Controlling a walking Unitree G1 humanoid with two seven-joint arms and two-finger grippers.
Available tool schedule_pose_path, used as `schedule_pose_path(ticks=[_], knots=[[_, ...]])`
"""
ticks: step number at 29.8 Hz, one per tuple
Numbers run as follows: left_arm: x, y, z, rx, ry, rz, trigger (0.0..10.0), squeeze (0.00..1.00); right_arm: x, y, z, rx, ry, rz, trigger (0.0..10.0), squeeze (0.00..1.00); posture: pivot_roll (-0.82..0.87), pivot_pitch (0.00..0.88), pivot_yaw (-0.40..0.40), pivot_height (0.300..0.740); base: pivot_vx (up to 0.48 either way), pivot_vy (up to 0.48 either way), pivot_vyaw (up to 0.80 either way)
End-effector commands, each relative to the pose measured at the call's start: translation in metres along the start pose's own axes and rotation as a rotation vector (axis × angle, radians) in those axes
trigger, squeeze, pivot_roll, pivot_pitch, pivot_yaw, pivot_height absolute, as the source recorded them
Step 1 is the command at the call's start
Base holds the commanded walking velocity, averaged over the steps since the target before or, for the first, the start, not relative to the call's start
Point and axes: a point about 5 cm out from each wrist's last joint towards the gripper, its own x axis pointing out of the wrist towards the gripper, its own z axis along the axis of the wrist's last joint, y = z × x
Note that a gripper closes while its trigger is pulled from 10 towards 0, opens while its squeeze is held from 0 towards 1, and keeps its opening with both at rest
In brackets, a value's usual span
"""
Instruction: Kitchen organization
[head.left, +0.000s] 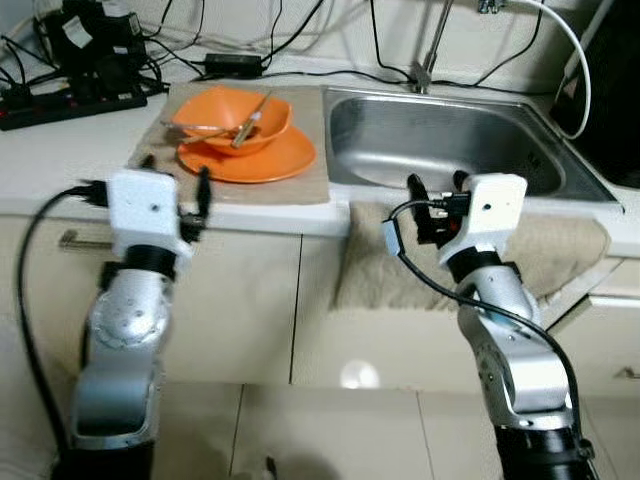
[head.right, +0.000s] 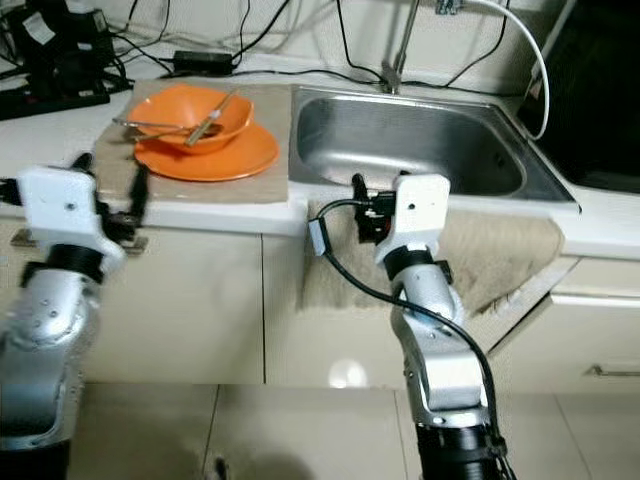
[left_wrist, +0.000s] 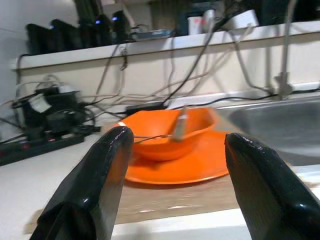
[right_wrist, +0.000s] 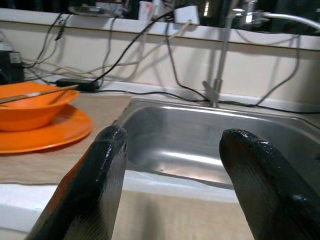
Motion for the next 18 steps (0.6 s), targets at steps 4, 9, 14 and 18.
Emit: schedule_pose_path(ticks=[4,9,14,18], knots=[[0.002,-0.001,0.007,0.034,-0.025,0.008,10.0,0.00,0.001,0.000,0.002,-0.034,0.000,0.004,10.0,0.00,-0.01,0.000,-0.046,0.740,0.000,0.000,0.00],[0.006,-0.001,0.017,0.004,-0.069,-0.003,10.0,0.00,0.003,0.000,0.006,-0.038,-0.020,-0.001,10.0,0.00,-0.01,0.000,-0.043,0.740,0.054,0.000,0.00],[0.006,-0.002,0.019,0.009,-0.074,-0.015,10.0,0.00,0.003,0.003,0.009,-0.090,-0.031,0.028,10.0,0.00,-0.01,0.000,-0.043,0.740,0.287,0.000,0.00],[0.007,-0.004,0.020,0.020,-0.076,-0.028,10.0,0.00,0.004,0.003,0.010,-0.101,-0.035,0.030,10.0,0.00,-0.01,0.000,-0.042,0.740,0.302,0.000,0.00]])
